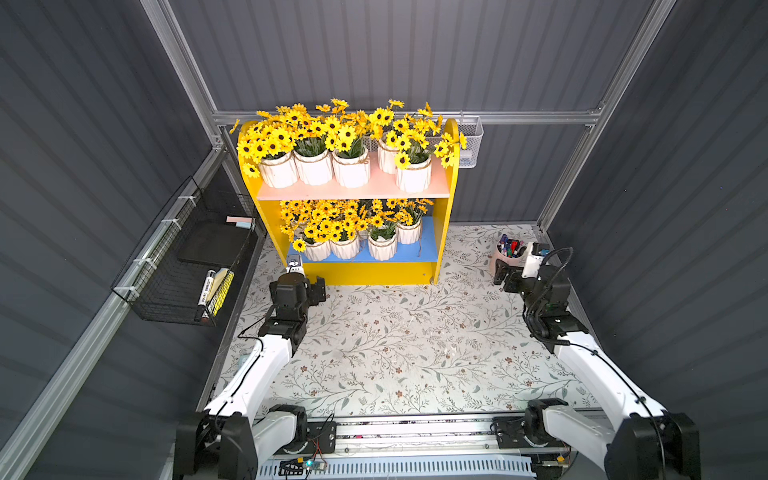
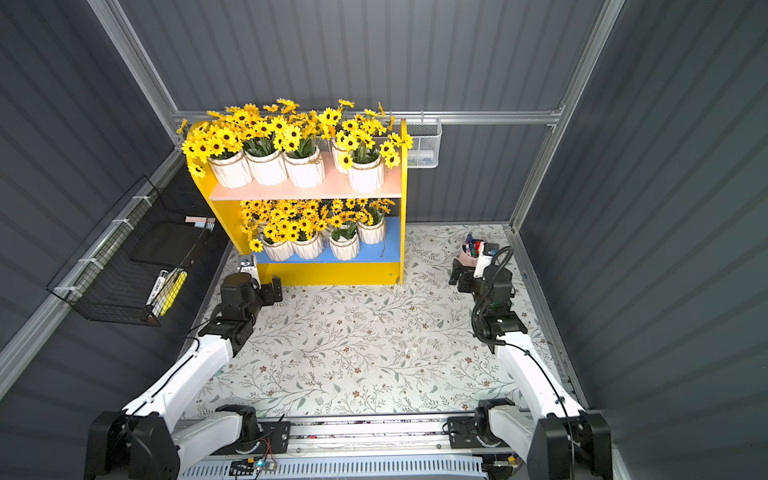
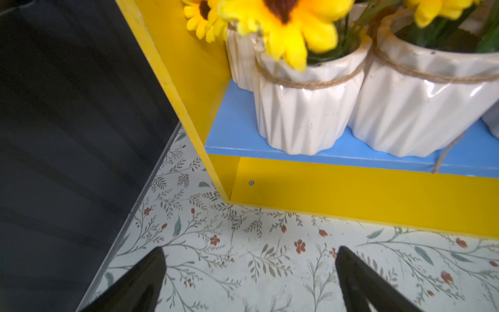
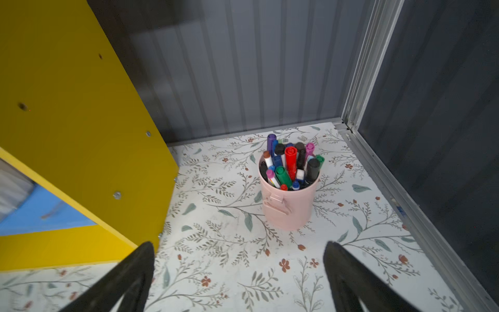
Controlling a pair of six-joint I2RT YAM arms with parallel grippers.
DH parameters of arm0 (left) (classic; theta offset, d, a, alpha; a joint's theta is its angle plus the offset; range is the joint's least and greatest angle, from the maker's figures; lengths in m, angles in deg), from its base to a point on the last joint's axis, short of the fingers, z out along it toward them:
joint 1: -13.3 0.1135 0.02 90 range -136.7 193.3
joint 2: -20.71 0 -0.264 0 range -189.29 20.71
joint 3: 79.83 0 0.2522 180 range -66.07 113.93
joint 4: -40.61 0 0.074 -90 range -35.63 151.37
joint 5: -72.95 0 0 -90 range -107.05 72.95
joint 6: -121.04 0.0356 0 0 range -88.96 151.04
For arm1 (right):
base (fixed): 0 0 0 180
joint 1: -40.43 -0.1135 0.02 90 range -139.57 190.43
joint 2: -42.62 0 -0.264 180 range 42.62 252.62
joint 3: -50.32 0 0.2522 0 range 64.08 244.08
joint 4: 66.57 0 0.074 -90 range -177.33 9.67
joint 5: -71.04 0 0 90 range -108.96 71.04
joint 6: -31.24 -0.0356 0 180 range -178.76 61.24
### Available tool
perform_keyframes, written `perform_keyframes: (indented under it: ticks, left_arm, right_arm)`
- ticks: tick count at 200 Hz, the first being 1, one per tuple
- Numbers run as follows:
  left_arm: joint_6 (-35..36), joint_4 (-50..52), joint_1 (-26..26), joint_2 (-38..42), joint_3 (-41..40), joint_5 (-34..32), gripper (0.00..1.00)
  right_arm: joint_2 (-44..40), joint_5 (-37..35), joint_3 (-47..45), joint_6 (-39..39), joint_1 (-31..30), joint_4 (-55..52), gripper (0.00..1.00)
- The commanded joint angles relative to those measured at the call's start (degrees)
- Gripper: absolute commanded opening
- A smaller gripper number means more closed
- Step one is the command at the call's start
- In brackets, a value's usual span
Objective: Take the sunflower pots off the shelves
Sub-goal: Move the shelf to the center of the board.
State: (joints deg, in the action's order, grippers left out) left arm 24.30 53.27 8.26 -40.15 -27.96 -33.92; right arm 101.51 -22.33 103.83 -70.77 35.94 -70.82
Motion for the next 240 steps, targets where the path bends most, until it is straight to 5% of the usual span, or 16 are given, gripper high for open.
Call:
perform_keyframes:
  ticks: [1,15,30,57,110,187,240]
  left_arm:
    - [-4.0,10.5,0.1,4.4,3.8,1.3,0.99]
    - [-9.8,13.9,0.1,5.8,6.3,-0.1,0.99]
    - [-14.1,19.1,0.2,6.8,9.1,-1.7,0.99]
    - [-13.5,17.7,0.4,8.0,9.1,-0.1,0.99]
    - [-8.9,27.1,1.5,-0.3,24.1,-4.9,0.99]
    - [-4.8,24.2,8.4,-5.9,32.5,6.8,0.85]
    - [-4.4,23.7,9.1,-9.1,34.1,10.6,0.81]
  right_arm:
    - [-1.6,2.7,1.0,-12.0,0.0,-9.8,0.99]
    - [-1.5,2.1,-0.1,-21.0,0.7,-7.0,0.99]
    - [0.0,13.2,0.5,-18.0,1.5,-2.2,0.93]
    - [4.8,18.0,9.3,-15.6,-2.5,-9.3,0.78]
    - [13.8,10.9,21.4,-5.5,-17.3,-7.5,0.77]
    - [26.5,4.6,32.4,0.7,-20.8,0.6,0.75]
    - [32.5,-2.3,35.1,1.7,-20.9,4.4,0.63]
